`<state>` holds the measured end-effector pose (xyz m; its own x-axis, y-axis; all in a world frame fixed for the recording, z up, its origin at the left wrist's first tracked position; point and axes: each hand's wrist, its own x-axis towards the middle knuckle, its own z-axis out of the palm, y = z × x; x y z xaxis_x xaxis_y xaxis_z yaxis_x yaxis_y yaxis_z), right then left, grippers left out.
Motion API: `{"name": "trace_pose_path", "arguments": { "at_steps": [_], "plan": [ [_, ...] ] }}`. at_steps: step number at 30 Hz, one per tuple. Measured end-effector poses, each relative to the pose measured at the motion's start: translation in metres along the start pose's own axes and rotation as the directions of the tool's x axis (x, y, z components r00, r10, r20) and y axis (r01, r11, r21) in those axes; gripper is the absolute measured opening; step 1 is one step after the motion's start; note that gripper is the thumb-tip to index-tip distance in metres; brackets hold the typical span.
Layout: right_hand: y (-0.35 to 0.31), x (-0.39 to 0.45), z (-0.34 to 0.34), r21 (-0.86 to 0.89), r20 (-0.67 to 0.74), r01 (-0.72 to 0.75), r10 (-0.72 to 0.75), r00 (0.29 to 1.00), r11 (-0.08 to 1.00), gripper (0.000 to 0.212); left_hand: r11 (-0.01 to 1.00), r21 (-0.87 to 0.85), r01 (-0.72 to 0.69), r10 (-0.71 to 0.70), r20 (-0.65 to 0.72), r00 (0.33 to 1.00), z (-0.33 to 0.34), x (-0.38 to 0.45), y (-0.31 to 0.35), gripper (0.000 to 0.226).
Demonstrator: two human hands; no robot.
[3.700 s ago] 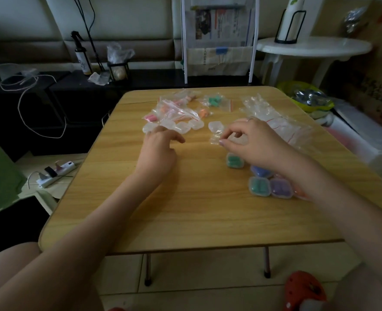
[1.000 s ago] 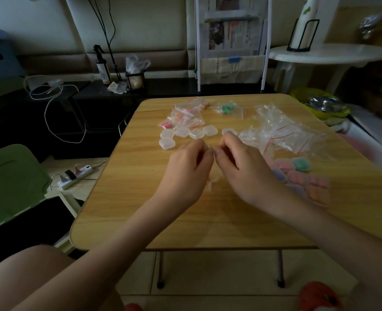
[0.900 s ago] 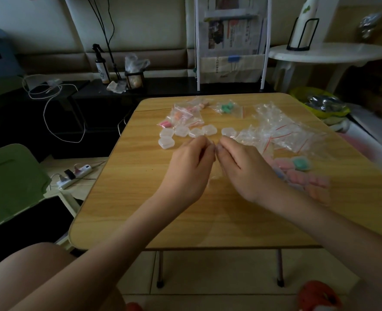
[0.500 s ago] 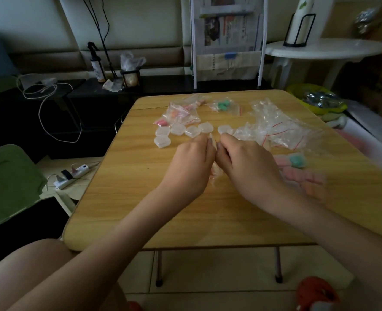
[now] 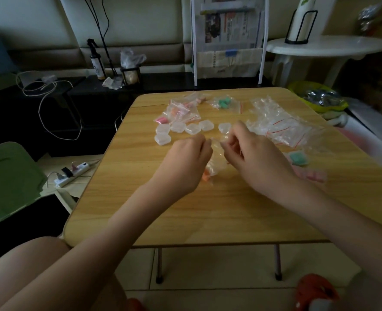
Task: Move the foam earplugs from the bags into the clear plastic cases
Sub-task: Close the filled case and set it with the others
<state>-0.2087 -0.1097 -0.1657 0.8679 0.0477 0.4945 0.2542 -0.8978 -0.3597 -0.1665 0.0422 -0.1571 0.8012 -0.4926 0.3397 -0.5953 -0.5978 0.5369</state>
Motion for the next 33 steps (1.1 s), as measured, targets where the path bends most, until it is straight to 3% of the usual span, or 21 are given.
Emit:
{"name": "trace_pose_path", "arguments": {
  "at_steps": [3,7,9,12,16,18,20,22,24,27,31,33],
  "plan": [
    [0.001,0.003,-0.005,0.037,-0.043,0.125,-0.123,0.991,0.992,0.008,0.997,-0.080,-0.016,0.013,-0.040,0.999,0.001,-0.003,0.002,0.035],
    [0.006,0.005,-0.001,-0.037,0.005,0.224,-0.224,0.975,0.974,0.019,0.992,-0.119,-0.030,0.017,-0.111,0.994,0.003,-0.003,0.005,0.030],
    [0.007,0.005,0.003,0.030,0.102,0.175,-0.177,0.979,0.984,0.026,0.990,-0.126,-0.056,0.035,-0.162,0.986,0.002,-0.004,0.004,0.031],
    [-0.001,0.004,0.004,0.272,0.241,0.015,-0.083,0.967,0.962,0.021,0.985,-0.066,-0.162,0.148,-0.183,0.972,0.005,-0.007,0.007,0.027],
    [-0.005,0.005,0.007,0.547,0.365,-0.249,0.040,0.930,0.799,0.020,0.963,-0.050,-0.265,0.254,-0.164,0.953,0.006,-0.009,0.008,0.024],
    [-0.003,0.005,0.008,0.635,0.382,-0.318,0.072,0.921,0.704,0.022,0.978,-0.145,-0.153,0.122,-0.202,0.972,0.003,-0.007,0.006,0.024],
    [0.001,0.006,0.004,0.673,0.366,-0.342,0.108,0.925,0.656,0.041,0.957,-0.283,0.061,-0.135,-0.247,0.960,-0.001,0.000,-0.002,0.019],
    [0.005,0.007,0.001,0.694,0.345,-0.333,0.112,0.932,0.638,0.049,0.894,-0.371,0.252,-0.339,-0.191,0.921,-0.007,0.007,-0.014,0.019],
    [0.007,0.007,-0.002,0.709,0.348,-0.342,0.116,0.930,0.616,0.048,0.755,-0.543,0.368,-0.428,0.017,0.903,-0.011,0.012,-0.024,0.022],
    [0.007,0.007,-0.002,0.698,0.363,-0.353,0.117,0.925,0.623,0.044,0.467,-0.778,0.420,-0.391,0.244,0.887,-0.017,0.011,-0.026,0.013],
    [0.006,0.008,-0.001,0.676,0.393,-0.371,0.115,0.912,0.636,0.040,0.340,-0.854,0.393,-0.303,0.296,0.906,-0.017,0.009,-0.027,0.013],
    [0.007,0.007,0.001,0.656,0.411,-0.388,0.124,0.903,0.648,0.039,0.329,-0.862,0.386,-0.310,0.287,0.906,-0.017,0.007,-0.025,0.015]
  ]
}}
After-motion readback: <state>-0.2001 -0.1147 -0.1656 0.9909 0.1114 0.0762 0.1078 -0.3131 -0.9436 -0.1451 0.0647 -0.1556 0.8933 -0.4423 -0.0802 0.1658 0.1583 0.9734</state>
